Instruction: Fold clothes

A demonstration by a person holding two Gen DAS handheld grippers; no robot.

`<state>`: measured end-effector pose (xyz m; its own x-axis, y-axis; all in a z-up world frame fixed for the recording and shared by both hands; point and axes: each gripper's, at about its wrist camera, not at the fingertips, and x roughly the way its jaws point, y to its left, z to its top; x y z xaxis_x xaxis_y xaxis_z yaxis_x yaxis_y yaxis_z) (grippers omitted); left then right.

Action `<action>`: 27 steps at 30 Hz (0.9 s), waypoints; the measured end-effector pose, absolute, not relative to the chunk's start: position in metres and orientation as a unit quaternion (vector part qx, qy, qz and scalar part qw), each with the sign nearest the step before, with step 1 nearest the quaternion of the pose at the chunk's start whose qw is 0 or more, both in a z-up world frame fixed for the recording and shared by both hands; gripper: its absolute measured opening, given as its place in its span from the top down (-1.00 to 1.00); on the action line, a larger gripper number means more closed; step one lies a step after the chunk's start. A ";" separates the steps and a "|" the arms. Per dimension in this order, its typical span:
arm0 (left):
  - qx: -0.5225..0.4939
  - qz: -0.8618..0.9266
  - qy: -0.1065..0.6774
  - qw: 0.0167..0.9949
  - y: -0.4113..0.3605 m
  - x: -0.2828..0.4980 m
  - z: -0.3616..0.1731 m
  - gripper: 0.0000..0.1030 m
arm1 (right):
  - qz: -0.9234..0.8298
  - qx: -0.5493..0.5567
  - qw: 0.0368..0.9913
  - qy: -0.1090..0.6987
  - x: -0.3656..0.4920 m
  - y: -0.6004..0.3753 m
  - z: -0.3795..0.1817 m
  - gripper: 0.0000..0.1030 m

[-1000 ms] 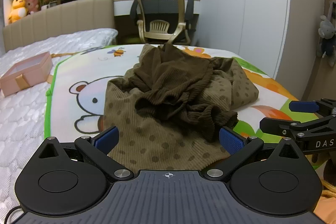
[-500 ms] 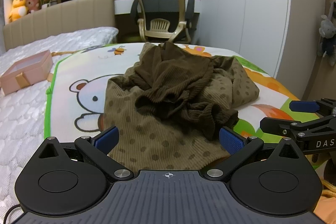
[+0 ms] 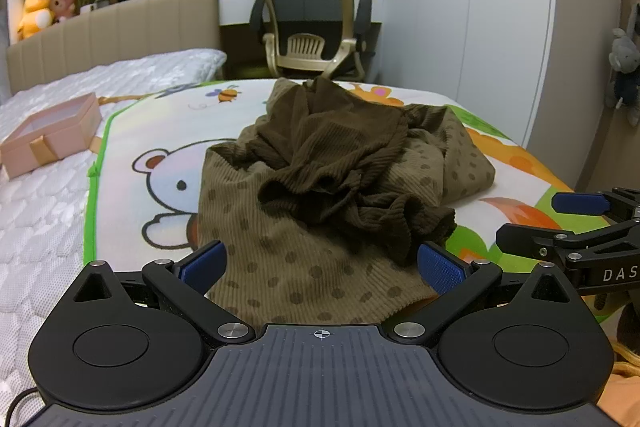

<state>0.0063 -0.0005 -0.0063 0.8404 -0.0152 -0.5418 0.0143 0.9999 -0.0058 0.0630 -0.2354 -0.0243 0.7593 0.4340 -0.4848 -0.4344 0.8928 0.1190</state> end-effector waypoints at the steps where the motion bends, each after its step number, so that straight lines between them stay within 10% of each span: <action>1: -0.001 -0.008 0.283 0.959 -0.001 0.006 -0.006 -1.00 | 0.231 0.000 0.938 0.259 0.063 -0.235 -0.024 -1.00; 27: -0.014 -0.017 0.307 0.951 0.008 0.019 -0.009 -1.00 | 0.237 -0.007 0.933 0.271 0.071 -0.235 -0.026 -1.00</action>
<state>0.0186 0.0081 -0.0092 0.8109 -0.0418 -0.5837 0.0247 0.9990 -0.0372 0.0706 -0.2345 -0.0256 0.7413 0.4387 -0.5080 -0.4458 0.8876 0.1159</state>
